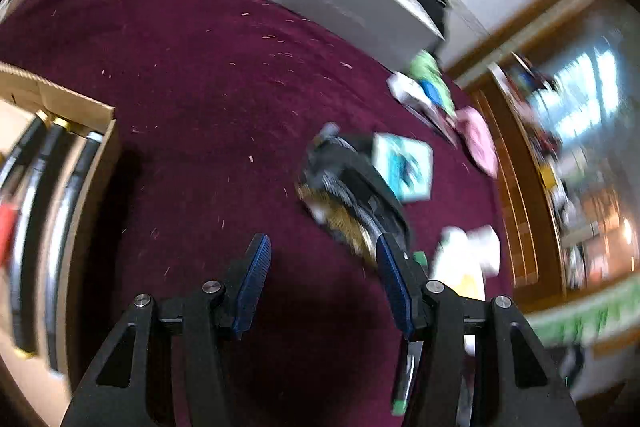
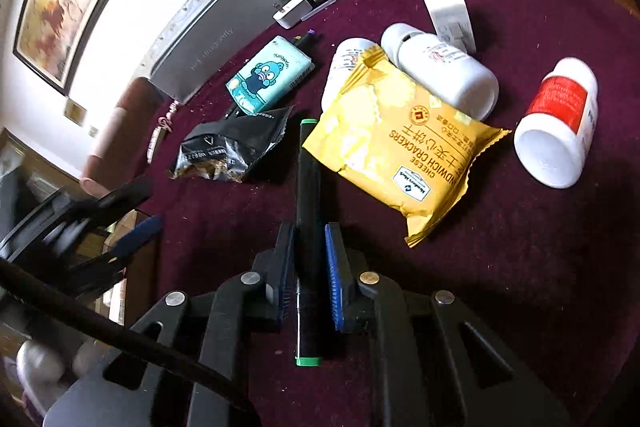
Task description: Organize objects
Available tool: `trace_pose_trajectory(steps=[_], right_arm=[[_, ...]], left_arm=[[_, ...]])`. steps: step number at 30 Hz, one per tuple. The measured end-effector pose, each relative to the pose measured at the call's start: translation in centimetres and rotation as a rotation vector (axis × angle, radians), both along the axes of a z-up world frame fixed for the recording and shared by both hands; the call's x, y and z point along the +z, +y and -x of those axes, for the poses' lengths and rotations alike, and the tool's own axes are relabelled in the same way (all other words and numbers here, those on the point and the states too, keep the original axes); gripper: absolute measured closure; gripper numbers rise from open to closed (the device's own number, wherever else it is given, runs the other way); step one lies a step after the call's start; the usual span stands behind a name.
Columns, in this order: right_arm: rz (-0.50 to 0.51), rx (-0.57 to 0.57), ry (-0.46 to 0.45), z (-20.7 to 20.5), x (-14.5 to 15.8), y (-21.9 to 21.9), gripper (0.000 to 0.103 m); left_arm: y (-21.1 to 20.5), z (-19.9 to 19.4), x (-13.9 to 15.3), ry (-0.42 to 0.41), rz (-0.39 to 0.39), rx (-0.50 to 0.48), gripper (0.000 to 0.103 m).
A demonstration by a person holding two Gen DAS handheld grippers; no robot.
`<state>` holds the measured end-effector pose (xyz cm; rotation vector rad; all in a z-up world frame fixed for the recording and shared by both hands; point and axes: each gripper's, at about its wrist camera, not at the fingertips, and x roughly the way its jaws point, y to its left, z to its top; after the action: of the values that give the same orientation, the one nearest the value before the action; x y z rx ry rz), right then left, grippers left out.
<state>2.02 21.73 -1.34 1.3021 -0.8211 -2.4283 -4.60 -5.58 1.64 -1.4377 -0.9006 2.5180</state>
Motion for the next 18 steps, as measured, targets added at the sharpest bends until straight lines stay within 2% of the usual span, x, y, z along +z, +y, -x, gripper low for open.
trace_pose_trajectory(steps=[1,4,7,9,12,15,18], right_arm=[[0.023,0.000,-0.005,0.1,-0.2,0.2,0.090],[0.039,0.005,-0.008,0.1,-0.2,0.4,0.090],[0.046,0.006,-0.012,0.2,-0.2,0.4,0.090],[0.055,0.003,-0.014,0.2,-0.3,0.5,0.090],[0.078,-0.002,-0.021,0.2,-0.5,0.7,0.090],[0.078,-0.004,-0.022,0.1,-0.5,0.7,0.090],[0.069,-0.006,-0.019,-0.1,-0.4,0.5,0.090]], left_arm=[[-0.1,0.5,-0.4,-0.003,-0.026,0.037,0.055],[0.4,1.4,-1.2,0.000,-0.032,0.102,0.053],[2.2,2.4,-1.8,-0.005,0.004,0.105,0.048],[3.7,2.8,-1.4,0.026,0.079,0.105,0.043],[5.3,3.7,-1.3,0.028,0.119,0.085,0.033],[6.3,4.5,-0.9,0.048,0.137,0.074,0.032],[7.1,5.5,-0.6,0.059,0.189,0.057,0.031]])
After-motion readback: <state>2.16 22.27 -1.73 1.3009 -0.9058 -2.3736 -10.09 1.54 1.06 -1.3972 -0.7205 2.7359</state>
